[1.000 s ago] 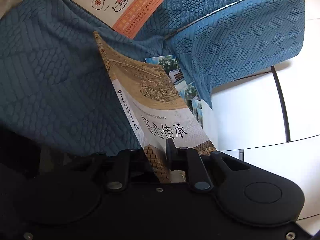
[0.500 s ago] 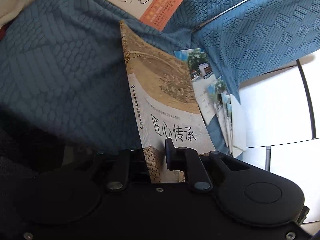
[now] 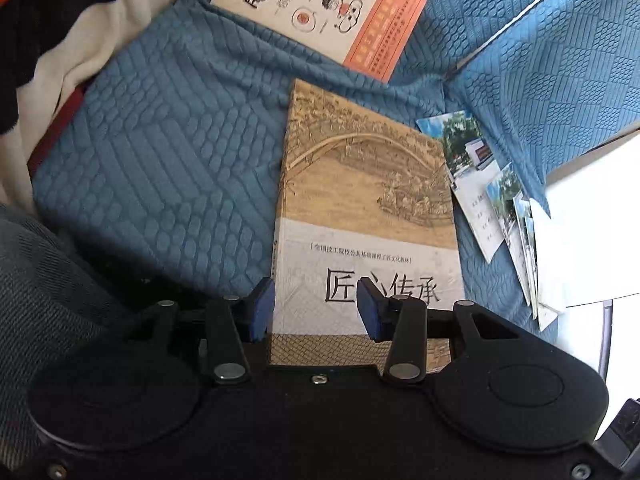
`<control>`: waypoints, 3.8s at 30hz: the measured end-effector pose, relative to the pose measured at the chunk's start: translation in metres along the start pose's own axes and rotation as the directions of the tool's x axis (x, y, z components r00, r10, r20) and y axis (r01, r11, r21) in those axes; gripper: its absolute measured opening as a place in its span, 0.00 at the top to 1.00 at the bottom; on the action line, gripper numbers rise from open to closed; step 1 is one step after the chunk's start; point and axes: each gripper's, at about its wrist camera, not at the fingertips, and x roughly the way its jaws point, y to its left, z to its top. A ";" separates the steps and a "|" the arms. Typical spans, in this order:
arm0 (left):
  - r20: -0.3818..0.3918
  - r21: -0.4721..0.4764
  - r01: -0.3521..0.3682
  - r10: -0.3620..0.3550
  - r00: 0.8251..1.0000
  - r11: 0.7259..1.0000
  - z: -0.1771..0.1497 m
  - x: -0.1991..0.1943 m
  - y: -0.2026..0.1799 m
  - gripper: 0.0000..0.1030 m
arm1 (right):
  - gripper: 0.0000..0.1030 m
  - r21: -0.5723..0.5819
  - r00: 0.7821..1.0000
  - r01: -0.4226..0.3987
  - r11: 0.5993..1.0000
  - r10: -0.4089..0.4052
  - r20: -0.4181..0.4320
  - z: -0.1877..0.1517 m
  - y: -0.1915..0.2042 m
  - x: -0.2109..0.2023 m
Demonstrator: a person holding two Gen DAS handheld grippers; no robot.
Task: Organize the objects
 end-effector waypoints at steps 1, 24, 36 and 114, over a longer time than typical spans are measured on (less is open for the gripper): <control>0.003 -0.001 0.005 -0.005 1.000 1.000 0.000 0.001 0.000 0.59 | 0.49 0.007 1.000 -0.001 1.000 0.001 0.014 0.001 -0.002 -0.003; 0.109 0.111 -0.048 0.036 0.993 0.993 0.051 0.044 -0.019 0.63 | 0.86 -0.091 0.969 0.207 0.974 -0.192 0.155 0.080 -0.007 0.084; 0.162 0.158 -0.093 0.067 0.985 0.983 0.055 0.050 -0.023 0.67 | 0.92 -0.166 0.946 0.291 0.942 -0.257 0.199 0.090 -0.004 0.119; 0.408 0.355 -0.147 -0.011 0.913 0.923 0.025 -0.085 -0.078 0.73 | 0.78 -0.166 0.962 0.044 0.985 0.003 0.273 0.100 0.056 -0.030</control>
